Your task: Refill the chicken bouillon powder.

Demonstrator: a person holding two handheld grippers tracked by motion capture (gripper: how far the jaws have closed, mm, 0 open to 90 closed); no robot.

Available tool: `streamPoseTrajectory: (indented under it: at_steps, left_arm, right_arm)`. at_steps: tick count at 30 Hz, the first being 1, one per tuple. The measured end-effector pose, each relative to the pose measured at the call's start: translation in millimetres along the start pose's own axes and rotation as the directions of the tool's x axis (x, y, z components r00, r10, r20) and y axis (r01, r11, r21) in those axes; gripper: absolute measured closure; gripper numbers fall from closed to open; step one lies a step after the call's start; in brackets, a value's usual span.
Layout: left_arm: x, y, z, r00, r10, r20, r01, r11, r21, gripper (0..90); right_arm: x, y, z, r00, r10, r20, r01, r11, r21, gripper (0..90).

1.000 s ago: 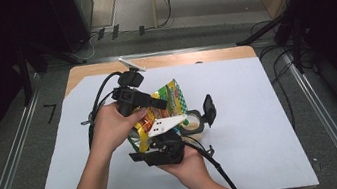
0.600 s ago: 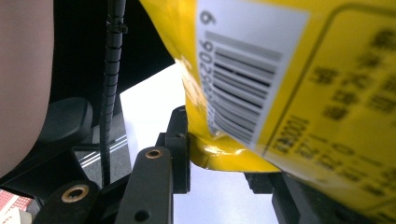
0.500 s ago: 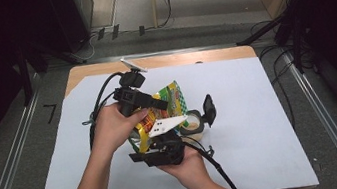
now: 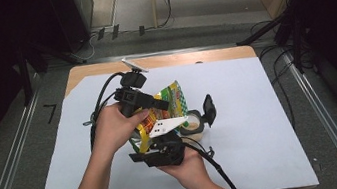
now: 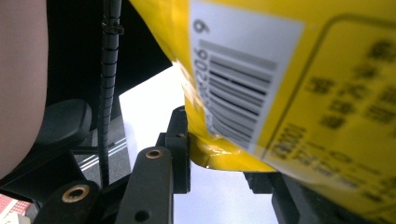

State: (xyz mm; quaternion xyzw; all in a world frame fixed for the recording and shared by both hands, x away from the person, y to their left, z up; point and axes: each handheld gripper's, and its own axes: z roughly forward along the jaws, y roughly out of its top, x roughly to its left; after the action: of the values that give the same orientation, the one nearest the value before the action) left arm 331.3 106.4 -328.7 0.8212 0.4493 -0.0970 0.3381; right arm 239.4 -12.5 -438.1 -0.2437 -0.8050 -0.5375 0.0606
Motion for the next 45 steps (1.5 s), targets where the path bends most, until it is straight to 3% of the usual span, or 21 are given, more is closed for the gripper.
streamPoseTrajectory:
  at_steps: [12,45]
  left_arm:
    - [-5.2,-0.3,0.1,0.9999,0.011,-0.004,-0.011,0.9999,0.001,74.9]
    - [-3.3,-0.3,-0.4,0.9999,0.013,0.0,-0.013,0.9999,0.002,74.8]
  right_arm:
    - [0.7,-0.7,1.5,1.0,-0.006,0.001,0.006,1.0,0.004,69.3]
    - [0.5,-0.4,1.6,0.9999,-0.011,0.001,0.011,1.0,0.004,69.8]
